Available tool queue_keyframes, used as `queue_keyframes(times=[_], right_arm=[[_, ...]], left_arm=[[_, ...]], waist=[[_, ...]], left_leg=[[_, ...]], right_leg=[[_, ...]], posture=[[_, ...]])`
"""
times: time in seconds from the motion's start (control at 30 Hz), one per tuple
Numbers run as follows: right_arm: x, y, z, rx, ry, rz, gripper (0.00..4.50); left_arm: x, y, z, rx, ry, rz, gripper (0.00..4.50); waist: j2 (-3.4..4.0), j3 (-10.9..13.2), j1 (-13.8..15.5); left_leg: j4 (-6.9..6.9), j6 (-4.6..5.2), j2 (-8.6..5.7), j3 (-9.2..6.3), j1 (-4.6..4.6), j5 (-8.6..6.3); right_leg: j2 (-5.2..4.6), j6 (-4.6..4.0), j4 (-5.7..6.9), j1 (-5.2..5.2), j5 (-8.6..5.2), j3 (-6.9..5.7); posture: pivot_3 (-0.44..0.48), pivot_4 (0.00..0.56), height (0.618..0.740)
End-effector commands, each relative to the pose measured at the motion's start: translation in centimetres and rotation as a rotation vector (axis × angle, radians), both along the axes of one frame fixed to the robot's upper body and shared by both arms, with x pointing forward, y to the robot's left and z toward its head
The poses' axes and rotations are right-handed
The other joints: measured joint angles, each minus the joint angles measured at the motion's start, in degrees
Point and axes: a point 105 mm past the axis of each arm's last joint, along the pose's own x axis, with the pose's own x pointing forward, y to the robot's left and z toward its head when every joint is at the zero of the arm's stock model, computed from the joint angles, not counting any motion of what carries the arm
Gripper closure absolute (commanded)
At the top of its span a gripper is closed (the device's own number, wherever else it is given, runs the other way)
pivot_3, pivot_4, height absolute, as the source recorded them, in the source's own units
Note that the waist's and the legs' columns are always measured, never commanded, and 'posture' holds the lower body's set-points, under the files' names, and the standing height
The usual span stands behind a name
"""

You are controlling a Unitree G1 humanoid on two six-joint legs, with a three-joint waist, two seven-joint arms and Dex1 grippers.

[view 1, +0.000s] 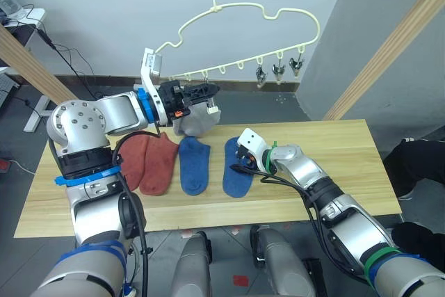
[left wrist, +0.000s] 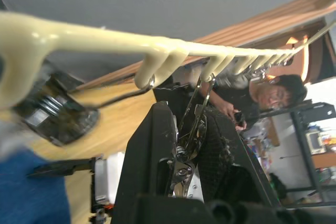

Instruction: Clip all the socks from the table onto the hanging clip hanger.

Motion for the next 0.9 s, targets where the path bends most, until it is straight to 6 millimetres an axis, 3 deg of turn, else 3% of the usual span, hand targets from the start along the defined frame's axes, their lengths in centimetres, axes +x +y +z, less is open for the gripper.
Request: queue_keyframes(times=[0.03, 0.23, 0.43, 0.57, 0.67, 0.8, 0.9], right_arm=[[-1.0, -0.3, -1.4, -0.037, 0.026, 0.041, 2.41], [-1.6, -0.7, -1.1, -0.057, -0.014, 0.096, 4.45], [-2.1, -1.2, 0.3, -0.035, -0.065, 0.119, 4.48], [-2.5, -1.4, 4.4, -0.012, -0.257, 0.186, 4.48], [-3.8, -1.3, 8.6, 0.040, -0.398, 0.261, 4.48], [-5.4, -1.0, 11.7, 0.034, -0.557, 0.340, 4.48], [-5.9, -0.8, 12.5, 0.023, -0.619, 0.363, 4.48]], left_arm=[[-0.4, 0.3, -0.4, -0.012, 0.052, -0.010, 3.95], [-0.7, 0.2, -0.8, 0.007, 0.055, -0.003, 3.95], [-0.7, 0.2, -1.1, 0.009, 0.057, 0.006, 3.95], [-0.8, 0.5, -1.2, -0.007, 0.064, 0.010, 3.95], [-0.7, 0.8, -1.4, -0.004, 0.076, 0.018, 3.95], [-0.6, 0.9, -1.5, -0.012, 0.089, 0.026, 3.95], [-0.4, 1.0, -1.4, -0.023, 0.098, 0.034, 3.95]], waist=[[0.00, 0.0, 0.0], [0.00, 0.0, 0.1], [0.00, 0.0, 0.2], [0.00, 0.0, 0.1], [0.00, 0.0, 0.1], [0.00, 0.0, 0.1], [0.00, 0.0, 0.1]], left_leg=[[0.00, -0.01, 0.02, 0.00, 0.01, 0.01], [-0.02, -0.09, -0.02, 0.01, 0.18, 0.03], [-0.02, -0.14, -0.07, 0.03, 0.36, 0.02], [-0.04, -0.19, -0.05, 0.02, 0.39, 0.04], [-0.05, -0.22, -0.06, 0.04, 0.41, 0.05], [-0.08, -0.24, -0.05, 0.00, 0.43, 0.05], [-0.08, -0.25, -0.06, 0.01, 0.43, 0.05]], right_leg=[[0.02, 0.00, 0.00, 0.00, 0.00, 0.00], [-0.02, 0.01, -0.02, 0.17, 0.00, 0.03], [-0.08, 0.01, -0.04, 0.34, -0.01, 0.06], [-0.07, 0.01, -0.03, 0.36, -0.01, 0.04], [-0.07, 0.02, -0.04, 0.36, -0.01, 0.06], [-0.06, 0.03, -0.06, 0.39, -0.02, 0.02], [-0.06, 0.03, -0.08, 0.40, -0.02, 0.03]], posture=[[-0.035, 0.317, 0.740], [-0.031, 0.315, 0.740], [-0.029, 0.316, 0.740], [-0.024, 0.314, 0.740], [-0.026, 0.316, 0.740], [-0.032, 0.315, 0.740], [-0.039, 0.319, 0.740]])
